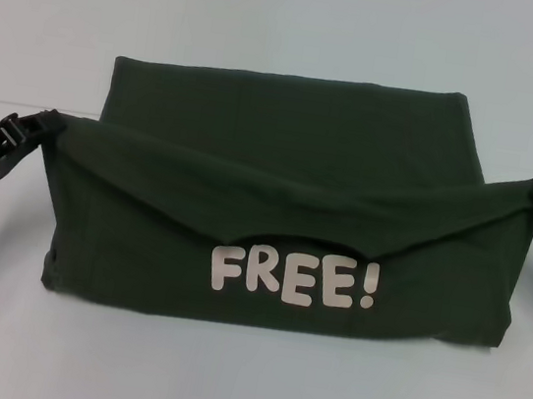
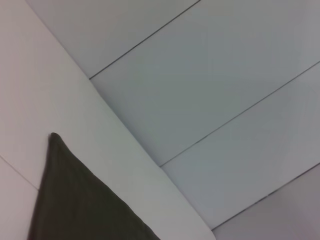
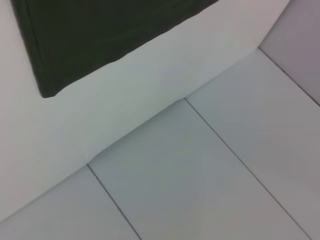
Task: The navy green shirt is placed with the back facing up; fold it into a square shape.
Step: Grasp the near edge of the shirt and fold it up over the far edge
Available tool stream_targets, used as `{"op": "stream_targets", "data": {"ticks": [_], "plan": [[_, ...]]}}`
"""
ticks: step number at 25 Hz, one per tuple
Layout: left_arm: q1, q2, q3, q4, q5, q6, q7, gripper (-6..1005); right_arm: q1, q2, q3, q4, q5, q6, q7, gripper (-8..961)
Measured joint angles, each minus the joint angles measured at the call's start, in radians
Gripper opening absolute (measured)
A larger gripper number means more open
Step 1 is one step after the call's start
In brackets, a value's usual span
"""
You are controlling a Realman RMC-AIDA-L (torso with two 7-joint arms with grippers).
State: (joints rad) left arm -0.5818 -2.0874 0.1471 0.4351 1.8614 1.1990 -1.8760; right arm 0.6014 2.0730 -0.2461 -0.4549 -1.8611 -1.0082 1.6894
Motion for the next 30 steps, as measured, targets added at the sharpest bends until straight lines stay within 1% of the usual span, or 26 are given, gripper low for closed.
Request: {"op": "stream_targets", "data": {"ticks": [8, 13, 21, 27, 30], "plan": [[-0.012, -0.02, 0.001, 0.001, -0.02, -0.079, 0.027, 47, 0.019, 0.008, -0.014, 0.015, 0.001, 0.066, 0.0, 52], [-0.02, -0.023, 0.01, 0.001, -0.022, -0.097, 0.033, 48, 0.028, 0.01, -0.023, 0.016, 0.002, 0.078, -0.002, 54], [-0.021, -0.029, 0.025, 0.001, -0.022, -0.101, 0.035, 49, 0.03, 0.014, -0.028, 0.018, 0.002, 0.091, -0.002, 57], [-0.006, -0.038, 0.018, 0.001, -0.036, -0.097, 0.044, 49, 0.024, 0.014, -0.045, 0.027, 0.0, 0.107, -0.002, 59], [0.0, -0.038, 0.019, 0.001, -0.036, -0.091, 0.047, 50, 0.014, 0.011, -0.051, 0.028, -0.004, 0.111, 0.003, 60]]}}
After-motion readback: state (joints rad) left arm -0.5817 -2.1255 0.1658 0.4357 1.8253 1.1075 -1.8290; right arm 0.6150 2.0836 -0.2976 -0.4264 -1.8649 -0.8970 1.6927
